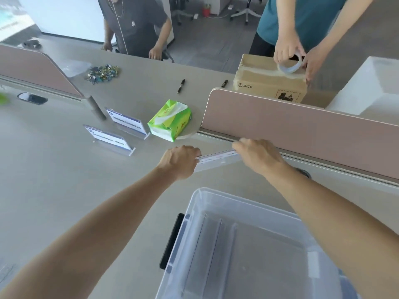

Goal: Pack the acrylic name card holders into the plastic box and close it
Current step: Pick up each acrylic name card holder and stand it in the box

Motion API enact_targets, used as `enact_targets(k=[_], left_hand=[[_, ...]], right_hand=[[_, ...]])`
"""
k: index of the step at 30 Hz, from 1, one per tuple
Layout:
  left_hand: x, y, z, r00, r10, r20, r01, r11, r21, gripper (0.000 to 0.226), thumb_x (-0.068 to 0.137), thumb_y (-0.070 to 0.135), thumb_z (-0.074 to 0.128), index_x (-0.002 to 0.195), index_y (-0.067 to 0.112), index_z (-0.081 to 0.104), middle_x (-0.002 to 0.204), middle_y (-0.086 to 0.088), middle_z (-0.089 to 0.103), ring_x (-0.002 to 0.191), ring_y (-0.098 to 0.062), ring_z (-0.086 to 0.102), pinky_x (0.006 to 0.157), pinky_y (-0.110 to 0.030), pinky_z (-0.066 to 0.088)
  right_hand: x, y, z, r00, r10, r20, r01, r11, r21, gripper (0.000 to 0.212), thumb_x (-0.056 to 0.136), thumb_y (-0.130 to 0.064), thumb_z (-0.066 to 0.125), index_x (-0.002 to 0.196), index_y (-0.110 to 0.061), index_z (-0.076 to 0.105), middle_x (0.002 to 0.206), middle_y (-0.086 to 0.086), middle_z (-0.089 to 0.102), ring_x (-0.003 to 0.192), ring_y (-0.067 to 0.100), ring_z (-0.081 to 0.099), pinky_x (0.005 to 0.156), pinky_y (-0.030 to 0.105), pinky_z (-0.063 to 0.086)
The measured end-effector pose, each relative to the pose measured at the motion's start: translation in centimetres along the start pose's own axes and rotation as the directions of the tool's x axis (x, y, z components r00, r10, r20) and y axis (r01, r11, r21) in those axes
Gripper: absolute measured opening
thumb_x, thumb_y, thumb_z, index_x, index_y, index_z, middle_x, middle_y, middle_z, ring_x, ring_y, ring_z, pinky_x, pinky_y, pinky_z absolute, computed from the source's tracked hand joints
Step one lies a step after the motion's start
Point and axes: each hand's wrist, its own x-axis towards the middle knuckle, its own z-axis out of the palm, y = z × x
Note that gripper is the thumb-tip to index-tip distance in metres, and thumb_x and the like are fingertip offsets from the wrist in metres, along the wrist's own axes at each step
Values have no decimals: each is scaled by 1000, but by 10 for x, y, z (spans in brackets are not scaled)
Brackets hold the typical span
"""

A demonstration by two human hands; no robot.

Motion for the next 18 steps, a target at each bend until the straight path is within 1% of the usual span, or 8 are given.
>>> enact_targets(k=[2, 4, 6, 9, 11, 12, 15, 18], left_hand=[[-20, 1, -18, 997, -44, 64, 58, 973, -225, 17, 90, 36, 59, 107, 31, 63, 108, 10, 66, 100, -20, 65, 80, -33, 51], [-40, 1, -33, 987, -41, 155, 103, 903, -417, 29, 83, 43, 67, 110, 36, 61, 111, 14, 65, 100, -13, 65, 86, -33, 52], [-64, 1, -45, 982, -3, 188, 102, 849, -518, 60, 72, 54, 73, 126, 39, 51, 124, 12, 59, 111, -11, 60, 97, -37, 48], [-92, 8, -61, 964, 72, 255, 107, 774, -624, 103, 62, 59, 80, 147, 40, 25, 149, 10, 40, 137, -12, 39, 112, -39, 34], [-115, 18, -68, 935, 168, 313, 102, 717, -690, 127, 50, 62, 82, 152, 43, 9, 154, 14, 32, 141, -12, 31, 116, -39, 28], [-126, 24, -69, 923, 209, 324, 103, 675, -730, 132, 45, 61, 83, 151, 44, 6, 153, 14, 33, 140, -13, 33, 116, -39, 29], [-156, 49, -58, 898, 271, 346, 111, 622, -775, 127, 51, 51, 88, 150, 44, 8, 145, 6, 41, 127, -17, 48, 108, -39, 41], [-184, 80, -44, 869, 302, 393, 153, 592, -792, 119, 62, 47, 86, 151, 42, 8, 146, 2, 39, 129, -18, 47, 100, -31, 44]], right_hand=[[-17, -3, -29, 995, -46, -88, 40, 996, -75, 29, 82, 5, 45, 102, -11, 57, 96, 9, 61, 81, 36, 64, 54, 34, 41], [-37, -6, -57, 980, -92, -176, 66, 987, -148, 34, 79, 6, 48, 103, -14, 59, 99, 6, 62, 77, 35, 62, 53, 35, 49], [-62, -11, -81, 958, -148, -246, 98, 974, -205, 38, 75, 10, 54, 102, -16, 61, 103, 3, 64, 73, 34, 61, 49, 36, 52], [-95, -17, -118, 942, -174, -287, 119, 973, -199, 44, 70, 13, 62, 102, -16, 66, 106, 2, 67, 73, 33, 64, 47, 34, 52], [-116, -31, -142, 946, -158, -282, 125, 983, -132, 44, 74, 11, 64, 107, -19, 67, 114, -1, 67, 78, 32, 68, 54, 39, 57], [-127, -40, -153, 951, -139, -278, 122, 990, -76, 39, 79, 6, 64, 108, -19, 68, 116, -2, 67, 83, 30, 69, 61, 41, 58], [-155, -61, -171, 983, -36, -181, 65, 986, 156, 22, 90, -11, 64, 109, -17, 73, 118, -2, 68, 100, 24, 65, 85, 39, 53], [-177, -67, -165, 989, 151, 1, -144, 939, 313, 36, 83, -27, 74, 118, -24, 67, 126, -4, 63, 115, 20, 57, 98, 41, 46]])
